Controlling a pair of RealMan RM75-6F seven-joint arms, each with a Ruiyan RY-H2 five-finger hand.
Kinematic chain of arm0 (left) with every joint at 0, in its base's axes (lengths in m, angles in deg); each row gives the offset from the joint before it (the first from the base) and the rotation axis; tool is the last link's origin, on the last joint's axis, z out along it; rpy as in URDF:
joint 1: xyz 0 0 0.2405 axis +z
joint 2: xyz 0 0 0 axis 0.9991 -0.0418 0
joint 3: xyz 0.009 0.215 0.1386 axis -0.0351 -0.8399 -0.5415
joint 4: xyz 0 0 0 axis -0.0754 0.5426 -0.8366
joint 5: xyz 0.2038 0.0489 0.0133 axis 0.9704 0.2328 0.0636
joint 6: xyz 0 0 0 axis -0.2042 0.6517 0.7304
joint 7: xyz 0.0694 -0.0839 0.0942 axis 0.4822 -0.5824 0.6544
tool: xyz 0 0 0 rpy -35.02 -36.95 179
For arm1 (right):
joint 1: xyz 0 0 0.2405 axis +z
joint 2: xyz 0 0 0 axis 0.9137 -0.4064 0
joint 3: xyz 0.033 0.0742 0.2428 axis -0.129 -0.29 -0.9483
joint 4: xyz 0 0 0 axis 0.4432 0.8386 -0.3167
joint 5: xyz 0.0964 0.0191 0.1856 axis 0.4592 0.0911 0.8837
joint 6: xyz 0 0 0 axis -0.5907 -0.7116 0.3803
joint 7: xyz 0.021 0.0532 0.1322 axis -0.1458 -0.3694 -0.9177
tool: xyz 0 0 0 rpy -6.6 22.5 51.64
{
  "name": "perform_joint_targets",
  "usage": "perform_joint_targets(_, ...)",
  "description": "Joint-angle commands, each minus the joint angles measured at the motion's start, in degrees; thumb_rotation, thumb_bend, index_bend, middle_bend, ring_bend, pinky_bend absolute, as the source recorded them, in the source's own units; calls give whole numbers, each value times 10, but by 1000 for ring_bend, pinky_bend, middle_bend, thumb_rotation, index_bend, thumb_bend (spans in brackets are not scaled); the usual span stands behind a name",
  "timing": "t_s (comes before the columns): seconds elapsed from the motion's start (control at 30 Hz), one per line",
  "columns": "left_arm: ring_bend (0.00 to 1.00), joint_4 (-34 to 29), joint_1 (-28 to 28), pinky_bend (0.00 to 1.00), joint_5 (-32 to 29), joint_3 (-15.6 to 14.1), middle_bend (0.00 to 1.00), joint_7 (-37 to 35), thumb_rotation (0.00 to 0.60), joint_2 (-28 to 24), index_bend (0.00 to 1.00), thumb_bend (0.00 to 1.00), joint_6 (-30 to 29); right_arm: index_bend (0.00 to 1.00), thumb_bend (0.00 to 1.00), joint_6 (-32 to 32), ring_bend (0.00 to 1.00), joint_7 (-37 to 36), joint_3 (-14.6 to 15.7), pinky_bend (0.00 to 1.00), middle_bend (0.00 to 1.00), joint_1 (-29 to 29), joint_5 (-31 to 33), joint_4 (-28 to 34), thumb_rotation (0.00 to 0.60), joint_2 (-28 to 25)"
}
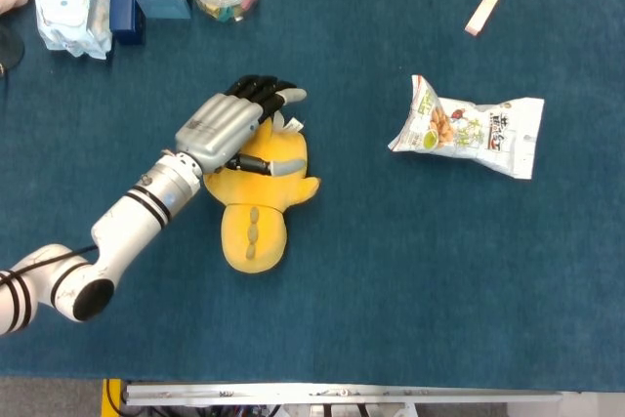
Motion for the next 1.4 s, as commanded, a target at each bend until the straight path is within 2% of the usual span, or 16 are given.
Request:
perform_joint_targets(0.03,47,0,-2,0,1,-2,106,6,112,6,106,10,1,493,177,0,383,-1,0,407,517,0,0,0,600,0)
perform_joint_targets(0.53,47,48,-26,0,-37,11,104,29,113,51,106,10,28,493,176,4,383,-6,1,407,517,-7,3,-3,600,-4)
perform_joint_targets(0.83,47,77,-33,0,-66,18,104,46,112,57,107,10,40,493,177,4,383,-8,0,407,517,-7,2,-5,600,-4)
perform_joint_targets(1.1,47,33,-18,0,-73,24,104,45,113,22,106,10,19,493,176,4,383,-11,1,407,517,-6,-3,-5,600,-3)
perform_joint_targets(1.4,47,-29,-11,0,-56,10,104,67,112,5,106,10,2,493,176,1,383,-14,1,407,517,-4,-6,-8,600,0)
